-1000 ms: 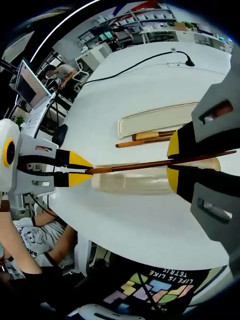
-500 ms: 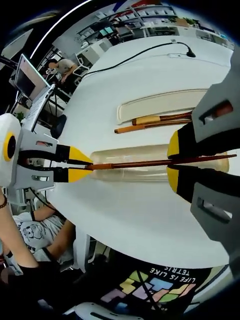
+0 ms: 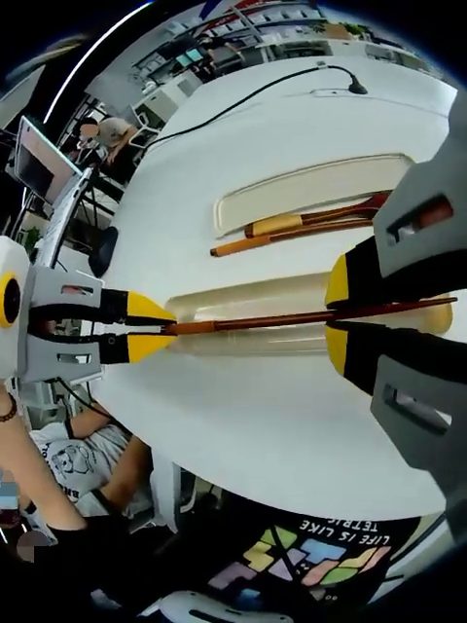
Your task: Arrange the utensils inside the cutlery case until each visible utensil rests in its matching compartment.
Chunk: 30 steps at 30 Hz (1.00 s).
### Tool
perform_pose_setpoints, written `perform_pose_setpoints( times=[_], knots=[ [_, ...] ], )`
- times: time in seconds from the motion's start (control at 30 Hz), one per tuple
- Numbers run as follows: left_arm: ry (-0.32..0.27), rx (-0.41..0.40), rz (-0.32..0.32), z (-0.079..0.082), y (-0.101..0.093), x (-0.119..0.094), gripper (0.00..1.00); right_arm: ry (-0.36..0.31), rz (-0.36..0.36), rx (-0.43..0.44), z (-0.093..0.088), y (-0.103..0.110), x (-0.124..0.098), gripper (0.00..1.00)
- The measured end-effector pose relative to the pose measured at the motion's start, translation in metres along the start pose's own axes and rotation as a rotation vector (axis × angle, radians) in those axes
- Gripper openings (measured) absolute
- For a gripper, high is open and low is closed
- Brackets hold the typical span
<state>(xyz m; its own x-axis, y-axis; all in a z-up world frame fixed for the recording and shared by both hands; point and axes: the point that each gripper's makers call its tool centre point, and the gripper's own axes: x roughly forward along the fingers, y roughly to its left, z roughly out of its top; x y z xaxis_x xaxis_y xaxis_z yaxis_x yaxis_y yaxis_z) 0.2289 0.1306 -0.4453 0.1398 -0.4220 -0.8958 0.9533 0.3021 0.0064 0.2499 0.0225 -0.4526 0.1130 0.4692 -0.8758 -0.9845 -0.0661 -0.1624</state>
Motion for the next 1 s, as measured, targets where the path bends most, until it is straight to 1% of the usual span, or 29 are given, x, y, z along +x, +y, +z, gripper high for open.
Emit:
perform_pose_setpoints(
  times=[0.23,0.6,0.9,1.0],
  knots=[
    [0.002,-0.005,-0.001,0.0014,0.0006,0.0014,0.06,-0.011,0.010,0.038,-0.0022,0.0001,-0.0003,0.05],
    [0.023,-0.019,-0.002,-0.0018,0.0006,0.0028,0.06,-0.020,0.013,0.054,0.0002,-0.0002,0.0016,0.05],
    [0.006,-0.038,-0.005,-0.0016,0.0004,-0.0001,0.06,-0.019,0.019,0.082,-0.0004,-0.0008,0.0053,0.05],
    [0.010,-0.038,-0.009,-0.0023,-0.0003,0.0013,0.07,-0.019,0.022,0.087,-0.0011,0.0000,0.0059,0.05]
  ],
)
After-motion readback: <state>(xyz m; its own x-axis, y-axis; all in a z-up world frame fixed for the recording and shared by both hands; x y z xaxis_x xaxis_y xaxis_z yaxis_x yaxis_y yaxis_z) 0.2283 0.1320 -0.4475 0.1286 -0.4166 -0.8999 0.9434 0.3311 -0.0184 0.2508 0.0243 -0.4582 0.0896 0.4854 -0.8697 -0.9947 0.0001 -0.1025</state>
